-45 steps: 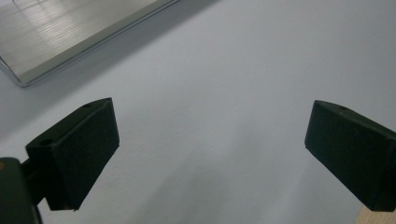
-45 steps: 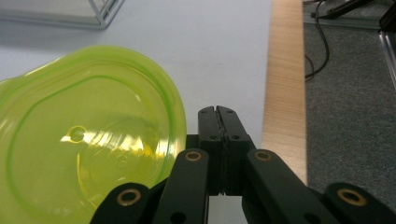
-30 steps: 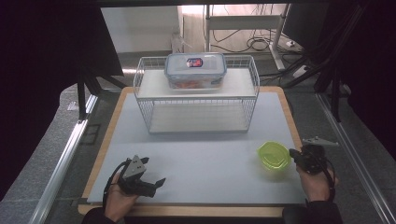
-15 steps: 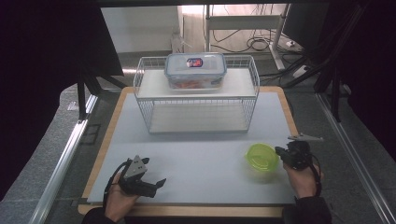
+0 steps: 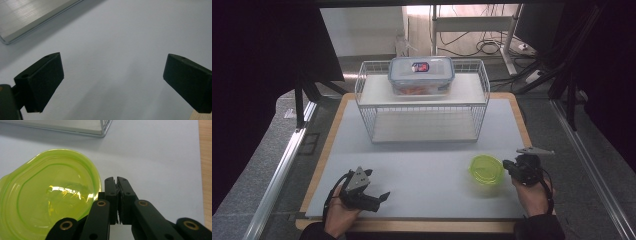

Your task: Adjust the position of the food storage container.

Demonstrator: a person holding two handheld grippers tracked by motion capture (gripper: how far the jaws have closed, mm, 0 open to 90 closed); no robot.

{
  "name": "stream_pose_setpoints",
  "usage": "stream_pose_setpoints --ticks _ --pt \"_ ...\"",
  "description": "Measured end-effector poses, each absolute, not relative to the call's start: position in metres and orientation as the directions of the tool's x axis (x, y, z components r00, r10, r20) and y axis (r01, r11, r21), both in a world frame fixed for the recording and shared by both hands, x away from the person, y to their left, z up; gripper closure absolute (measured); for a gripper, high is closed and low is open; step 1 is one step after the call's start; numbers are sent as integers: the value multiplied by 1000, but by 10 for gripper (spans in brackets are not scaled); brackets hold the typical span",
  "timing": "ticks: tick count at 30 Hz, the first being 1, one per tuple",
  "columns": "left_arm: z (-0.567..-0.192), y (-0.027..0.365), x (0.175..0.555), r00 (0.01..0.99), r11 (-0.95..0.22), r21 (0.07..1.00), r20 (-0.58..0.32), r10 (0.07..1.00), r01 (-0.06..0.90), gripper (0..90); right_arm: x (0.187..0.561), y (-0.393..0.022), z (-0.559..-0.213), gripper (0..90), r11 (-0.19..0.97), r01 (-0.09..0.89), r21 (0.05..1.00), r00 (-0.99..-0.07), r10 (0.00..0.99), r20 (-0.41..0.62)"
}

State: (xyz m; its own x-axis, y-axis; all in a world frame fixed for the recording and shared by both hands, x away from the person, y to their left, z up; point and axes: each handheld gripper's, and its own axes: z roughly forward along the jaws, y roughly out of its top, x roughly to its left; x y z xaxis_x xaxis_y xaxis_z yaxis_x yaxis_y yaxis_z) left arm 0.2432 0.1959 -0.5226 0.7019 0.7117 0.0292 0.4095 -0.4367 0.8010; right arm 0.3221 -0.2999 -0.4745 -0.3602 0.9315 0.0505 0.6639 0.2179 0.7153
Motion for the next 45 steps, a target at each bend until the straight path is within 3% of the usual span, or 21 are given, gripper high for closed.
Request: stream_pose_setpoints --ticks 13,45 --pt "-523 195 244 706 -442 798 29 707 409 30 325 -274 -477 886 224 670 708 -378 923 65" --pt "-522 195 244 714 -438 801 19 700 408 31 342 -138 -488 881 364 609 705 -618 774 134"
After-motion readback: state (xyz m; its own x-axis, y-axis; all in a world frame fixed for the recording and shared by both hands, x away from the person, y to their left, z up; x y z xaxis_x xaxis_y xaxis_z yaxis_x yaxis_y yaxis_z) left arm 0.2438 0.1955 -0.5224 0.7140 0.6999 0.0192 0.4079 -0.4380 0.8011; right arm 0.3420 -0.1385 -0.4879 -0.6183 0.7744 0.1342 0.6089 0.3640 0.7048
